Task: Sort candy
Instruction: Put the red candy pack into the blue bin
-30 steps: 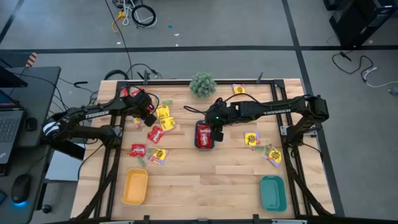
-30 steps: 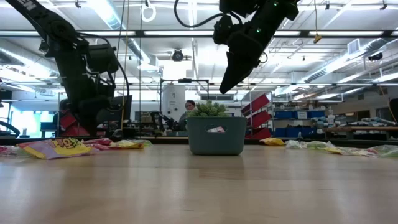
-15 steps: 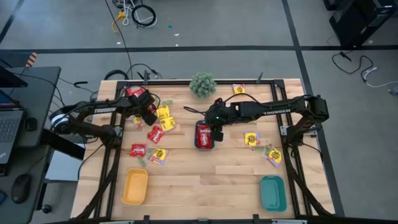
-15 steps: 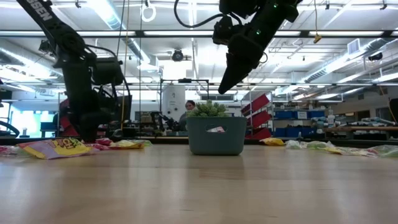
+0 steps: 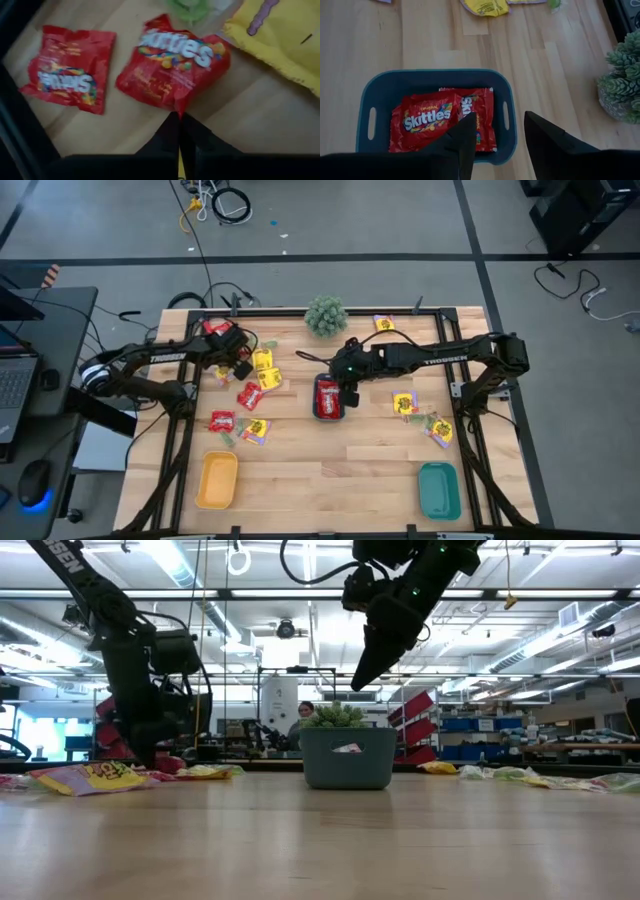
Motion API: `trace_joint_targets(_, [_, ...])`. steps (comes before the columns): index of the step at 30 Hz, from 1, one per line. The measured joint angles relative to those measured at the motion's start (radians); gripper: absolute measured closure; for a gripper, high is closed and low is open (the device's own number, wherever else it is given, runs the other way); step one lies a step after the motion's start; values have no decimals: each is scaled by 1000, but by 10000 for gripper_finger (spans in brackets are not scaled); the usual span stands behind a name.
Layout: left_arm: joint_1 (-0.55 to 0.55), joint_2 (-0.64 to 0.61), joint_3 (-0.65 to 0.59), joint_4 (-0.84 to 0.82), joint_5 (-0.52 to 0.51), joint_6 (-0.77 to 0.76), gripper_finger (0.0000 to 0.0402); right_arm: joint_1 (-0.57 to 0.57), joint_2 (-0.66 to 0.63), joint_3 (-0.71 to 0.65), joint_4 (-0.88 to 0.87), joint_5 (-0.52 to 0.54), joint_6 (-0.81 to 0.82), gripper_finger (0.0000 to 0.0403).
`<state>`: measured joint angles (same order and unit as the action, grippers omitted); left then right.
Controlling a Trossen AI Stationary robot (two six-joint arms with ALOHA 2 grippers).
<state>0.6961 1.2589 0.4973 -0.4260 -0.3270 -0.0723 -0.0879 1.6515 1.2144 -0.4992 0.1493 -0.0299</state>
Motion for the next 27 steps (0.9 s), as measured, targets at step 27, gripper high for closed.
trace_joint_targets(27, [-14, -325, 42, 385, 1000, -163, 401, -39, -174, -385, 819, -84, 105, 226])
